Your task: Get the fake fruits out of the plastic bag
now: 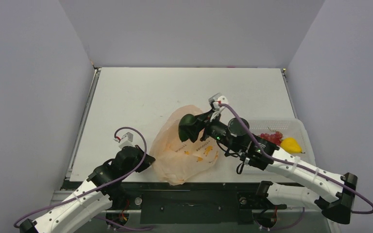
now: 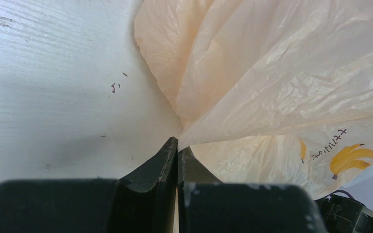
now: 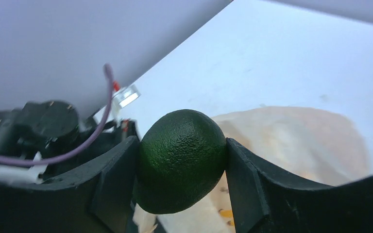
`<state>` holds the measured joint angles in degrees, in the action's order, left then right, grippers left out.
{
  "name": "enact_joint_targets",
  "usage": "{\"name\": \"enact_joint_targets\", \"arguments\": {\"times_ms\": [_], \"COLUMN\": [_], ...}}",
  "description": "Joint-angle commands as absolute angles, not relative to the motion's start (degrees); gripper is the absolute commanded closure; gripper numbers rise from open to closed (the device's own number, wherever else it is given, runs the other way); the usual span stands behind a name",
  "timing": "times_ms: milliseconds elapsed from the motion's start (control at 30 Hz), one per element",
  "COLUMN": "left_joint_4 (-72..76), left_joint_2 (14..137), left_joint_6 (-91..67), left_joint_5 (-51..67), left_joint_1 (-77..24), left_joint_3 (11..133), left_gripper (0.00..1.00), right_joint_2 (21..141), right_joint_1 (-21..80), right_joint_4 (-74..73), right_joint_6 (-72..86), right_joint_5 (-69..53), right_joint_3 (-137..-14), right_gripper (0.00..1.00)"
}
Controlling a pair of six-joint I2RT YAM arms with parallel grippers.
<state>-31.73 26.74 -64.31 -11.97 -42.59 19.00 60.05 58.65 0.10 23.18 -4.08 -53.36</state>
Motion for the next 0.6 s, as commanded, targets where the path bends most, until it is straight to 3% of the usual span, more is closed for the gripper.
{"name": "enact_joint_targets", "arguments": {"times_ms": [0,333,567], "left_joint_4": [-31.1,-29.5,-28.9], "left_joint_2": [26.3,27.0,27.7], "left_joint_6": [-64.7,-64.3,-63.8], "left_joint_5": [-12.0,-10.8,-10.7], "left_joint_1": [-42.3,-42.1,-42.0], "left_joint_3": [18.9,18.1,18.5], "left_gripper": [1.00,1.00,1.00], "right_joint_2": [53.0,39.6,35.4], "right_joint_1": [55.5,33.8,17.0], "right_joint_4": [0.2,-7.7,-15.5], "right_joint_6": [21.1,30.8,35.6], "right_joint_5": [17.2,25.7,21.6], "right_joint_3": [-51.1,-44.1,-42.7], "right_gripper": [1.00,1.00,1.00]}}
